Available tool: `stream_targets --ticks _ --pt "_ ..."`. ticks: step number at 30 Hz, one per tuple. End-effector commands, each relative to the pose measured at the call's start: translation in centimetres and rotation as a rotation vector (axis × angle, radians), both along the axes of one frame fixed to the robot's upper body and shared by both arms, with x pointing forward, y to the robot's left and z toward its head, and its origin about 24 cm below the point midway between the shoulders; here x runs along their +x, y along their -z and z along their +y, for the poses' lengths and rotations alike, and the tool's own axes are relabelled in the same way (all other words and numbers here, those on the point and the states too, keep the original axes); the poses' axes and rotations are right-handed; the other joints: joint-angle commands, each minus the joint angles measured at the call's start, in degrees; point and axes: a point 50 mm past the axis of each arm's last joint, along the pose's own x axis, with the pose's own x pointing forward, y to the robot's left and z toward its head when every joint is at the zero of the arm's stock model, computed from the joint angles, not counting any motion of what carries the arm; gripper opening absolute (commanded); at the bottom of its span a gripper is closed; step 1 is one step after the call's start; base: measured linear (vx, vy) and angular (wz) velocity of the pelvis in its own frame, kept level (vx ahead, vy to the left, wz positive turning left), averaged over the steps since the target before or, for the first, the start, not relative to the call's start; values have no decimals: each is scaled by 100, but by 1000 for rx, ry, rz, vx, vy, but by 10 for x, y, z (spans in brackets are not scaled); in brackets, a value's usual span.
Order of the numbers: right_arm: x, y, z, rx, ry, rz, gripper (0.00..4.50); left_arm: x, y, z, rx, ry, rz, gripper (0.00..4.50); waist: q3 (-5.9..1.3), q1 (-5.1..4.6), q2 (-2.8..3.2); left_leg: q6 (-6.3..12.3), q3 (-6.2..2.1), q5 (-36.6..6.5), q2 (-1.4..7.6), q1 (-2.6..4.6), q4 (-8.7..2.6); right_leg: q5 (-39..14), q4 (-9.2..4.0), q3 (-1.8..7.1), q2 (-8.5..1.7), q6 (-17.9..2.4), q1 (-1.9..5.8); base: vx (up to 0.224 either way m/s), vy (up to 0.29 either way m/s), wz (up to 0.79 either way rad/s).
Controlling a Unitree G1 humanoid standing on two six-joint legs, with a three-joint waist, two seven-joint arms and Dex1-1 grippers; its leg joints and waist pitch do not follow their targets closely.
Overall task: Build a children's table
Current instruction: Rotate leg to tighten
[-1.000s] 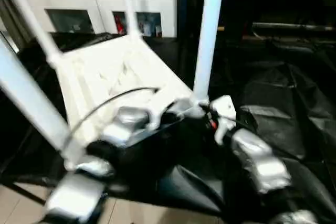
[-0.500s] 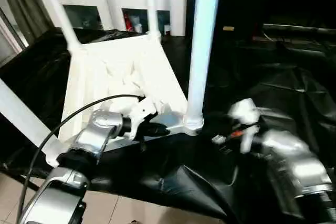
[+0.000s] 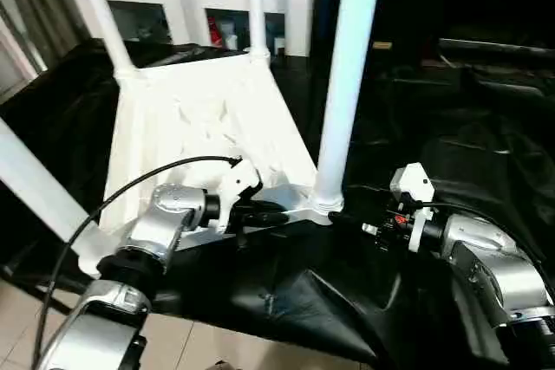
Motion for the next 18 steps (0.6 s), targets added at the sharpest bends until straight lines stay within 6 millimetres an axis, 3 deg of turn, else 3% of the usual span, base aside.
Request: stream_targets --ticks 1,8,14,15,18 --pt "2 -4 0 -11 3 -23 344 -2 8 5 59 -3 34 67 -346 -2 -96 361 -190 -1021 376 70 -400 -1176 -466 304 -495 -1252 221 0 0 0" --pt "6 -2 0 -42 22 -33 344 0 9 5 94 -9 36 8 -335 -7 -111 328 -191 -1042 364 70 -401 -1311 -477 305 -499 -1226 227 0 0 0" --pt "10 3 7 -126 -35 -51 344 -4 4 -1 17 59 42 8 -350 -9 -91 327 -186 -969 365 73 -385 -1099 -447 306 -493 -1305 224 0 0 0" --pt "12 3 9 -128 -39 -55 344 -6 3 -3 4 82 52 8 -356 -11 -120 338 -179 -928 363 72 -385 -1042 -443 303 -487 -1318 225 0 0 0" --pt "15 3 12 -129 -51 -60 344 -11 3 -7 -21 122 74 8 -375 16 -103 424 -171 -753 387 82 -367 -676 -388 307 -488 -1443 221 0 0 0"
